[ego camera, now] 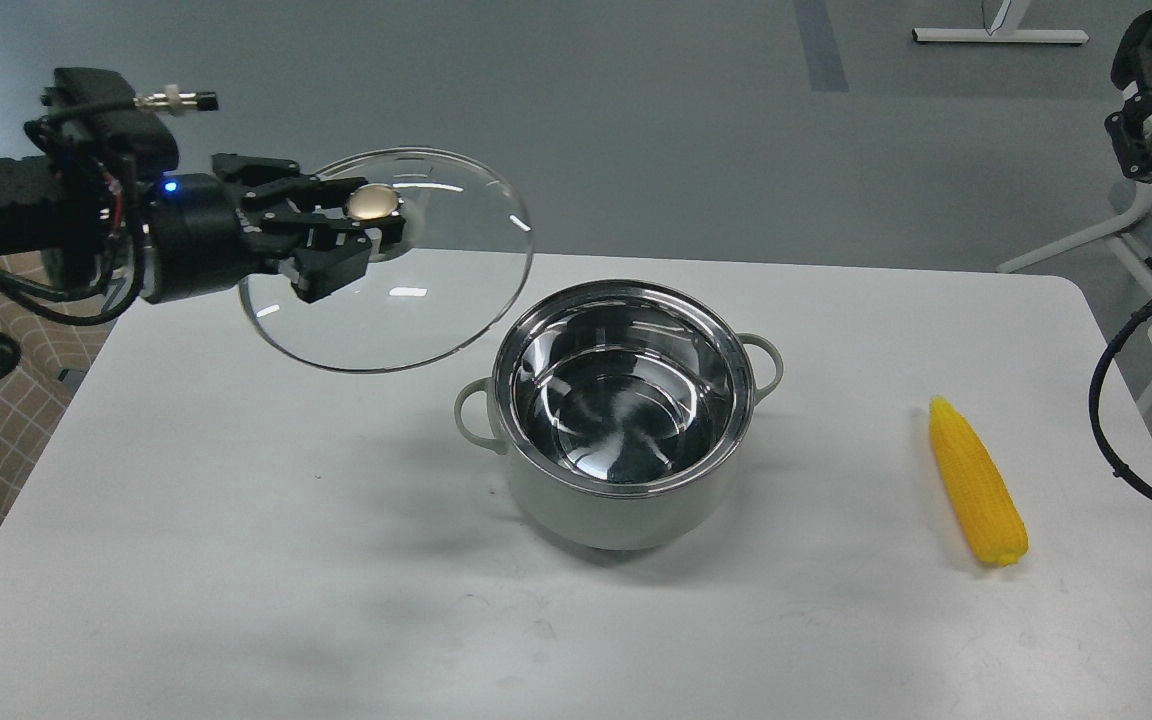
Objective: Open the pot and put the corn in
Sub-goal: 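Lift the glass lid off the pot with the left gripper, then lower the glass lid onto the table beside the pot, release it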
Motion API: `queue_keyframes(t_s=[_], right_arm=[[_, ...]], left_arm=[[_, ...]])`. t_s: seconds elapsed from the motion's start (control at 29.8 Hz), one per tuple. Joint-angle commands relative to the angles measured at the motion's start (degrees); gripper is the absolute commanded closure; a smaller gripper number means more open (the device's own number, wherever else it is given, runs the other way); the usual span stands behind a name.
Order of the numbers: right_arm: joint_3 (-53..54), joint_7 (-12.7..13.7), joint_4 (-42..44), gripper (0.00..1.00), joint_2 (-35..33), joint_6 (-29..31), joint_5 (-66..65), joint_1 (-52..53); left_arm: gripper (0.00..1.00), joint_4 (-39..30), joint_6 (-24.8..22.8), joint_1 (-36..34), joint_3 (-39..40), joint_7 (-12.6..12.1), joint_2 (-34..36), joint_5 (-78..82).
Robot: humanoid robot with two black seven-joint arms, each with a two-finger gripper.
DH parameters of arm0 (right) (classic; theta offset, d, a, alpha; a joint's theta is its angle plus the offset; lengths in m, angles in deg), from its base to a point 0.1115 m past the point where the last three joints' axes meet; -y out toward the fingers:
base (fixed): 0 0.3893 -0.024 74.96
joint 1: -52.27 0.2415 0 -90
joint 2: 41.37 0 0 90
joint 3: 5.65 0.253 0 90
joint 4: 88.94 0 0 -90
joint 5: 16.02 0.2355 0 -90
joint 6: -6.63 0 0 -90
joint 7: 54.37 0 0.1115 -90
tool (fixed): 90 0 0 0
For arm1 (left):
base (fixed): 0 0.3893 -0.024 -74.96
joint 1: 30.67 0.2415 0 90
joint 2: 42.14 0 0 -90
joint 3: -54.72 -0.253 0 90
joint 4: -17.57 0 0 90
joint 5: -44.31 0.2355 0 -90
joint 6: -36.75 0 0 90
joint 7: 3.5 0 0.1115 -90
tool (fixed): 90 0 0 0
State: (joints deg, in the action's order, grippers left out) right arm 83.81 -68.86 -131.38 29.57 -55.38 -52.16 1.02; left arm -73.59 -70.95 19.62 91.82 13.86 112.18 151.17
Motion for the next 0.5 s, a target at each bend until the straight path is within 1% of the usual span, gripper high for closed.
queue_keyframes(t_s=[0.0, 0.03, 0.1, 0.17, 0.3, 0.37, 0.47], right_arm=[[0.01, 0.07, -0.10, 0.00, 0.07, 0.00, 0.02, 0.01], [0.01, 0.07, -0.10, 0.00, 0.07, 0.00, -0.07, 0.01], [0.01, 0.07, -0.01, 0.00, -0.02, 0.00, 0.02, -0.08], [0.01, 0.07, -0.01, 0.00, -0.10, 0.00, -0.07, -0.17], [0.01, 0.07, -0.10, 0.00, -0.10, 0.00, 0.02, -0.70], [0.01, 0.07, -0.10, 0.00, -0.02, 0.00, 0.02, -0.87], [0.01, 0.07, -0.18, 0.00, 0.07, 0.00, 0.02, -1.13]], left_arm=[[0.66, 3.87, 0.73, 5.60, 0.07, -0.48, 1.86, -0.07], [0.66, 4.75, 0.99, 6.39, -0.01, -0.48, 1.86, -0.07], [0.66, 9.22, 4.49, 9.28, -0.80, -0.30, 1.69, -0.16], [0.66, 12.21, 7.04, 10.69, -1.07, -0.30, 1.25, -0.33], [0.66, 15.91, 9.34, 13.51, -2.12, -0.30, 0.55, -0.60], [0.66, 18.72, 11.09, 15.27, -2.82, -0.39, -2.60, -0.77], [0.66, 22.41, 11.80, 16.06, -2.83, -0.39, -6.55, -0.60]])
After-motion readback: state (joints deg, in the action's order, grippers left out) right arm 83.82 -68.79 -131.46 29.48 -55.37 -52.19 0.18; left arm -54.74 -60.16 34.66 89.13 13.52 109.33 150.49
